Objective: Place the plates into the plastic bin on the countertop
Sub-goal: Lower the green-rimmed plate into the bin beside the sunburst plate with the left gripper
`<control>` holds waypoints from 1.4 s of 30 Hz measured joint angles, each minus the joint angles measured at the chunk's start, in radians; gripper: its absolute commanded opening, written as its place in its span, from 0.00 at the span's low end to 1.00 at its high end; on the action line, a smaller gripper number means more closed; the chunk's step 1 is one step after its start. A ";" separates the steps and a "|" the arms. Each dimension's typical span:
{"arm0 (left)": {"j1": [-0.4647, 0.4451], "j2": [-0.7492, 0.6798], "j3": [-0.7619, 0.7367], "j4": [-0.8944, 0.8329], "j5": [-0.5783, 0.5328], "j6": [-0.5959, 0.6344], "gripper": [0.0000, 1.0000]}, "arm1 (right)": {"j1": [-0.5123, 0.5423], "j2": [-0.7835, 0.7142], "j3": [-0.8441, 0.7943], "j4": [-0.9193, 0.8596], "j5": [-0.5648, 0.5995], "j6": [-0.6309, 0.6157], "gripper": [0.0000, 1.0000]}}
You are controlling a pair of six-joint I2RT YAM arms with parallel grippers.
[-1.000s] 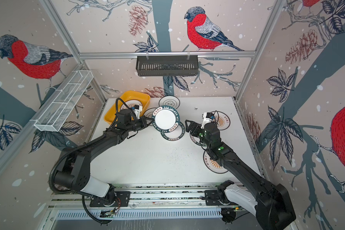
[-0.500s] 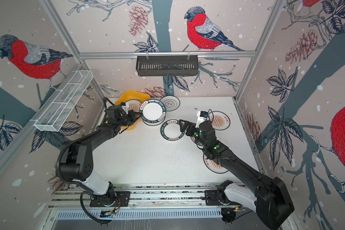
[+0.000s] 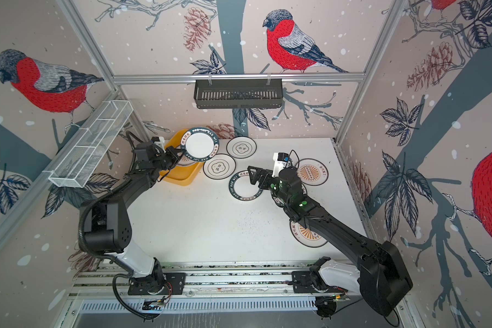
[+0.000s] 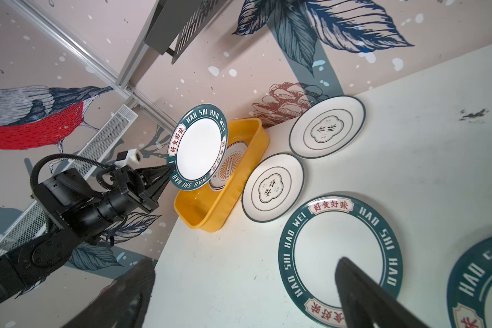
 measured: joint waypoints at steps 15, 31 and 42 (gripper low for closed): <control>0.084 0.229 0.136 -0.015 -0.077 -0.023 0.00 | 0.108 0.012 0.090 -0.045 0.029 -0.111 1.00; 0.102 0.369 0.209 0.026 -0.111 -0.115 0.00 | 0.129 -0.007 0.090 -0.098 0.109 -0.137 1.00; 0.109 0.441 0.306 -0.019 -0.095 -0.106 0.00 | 0.129 -0.017 0.074 -0.100 0.123 -0.141 1.00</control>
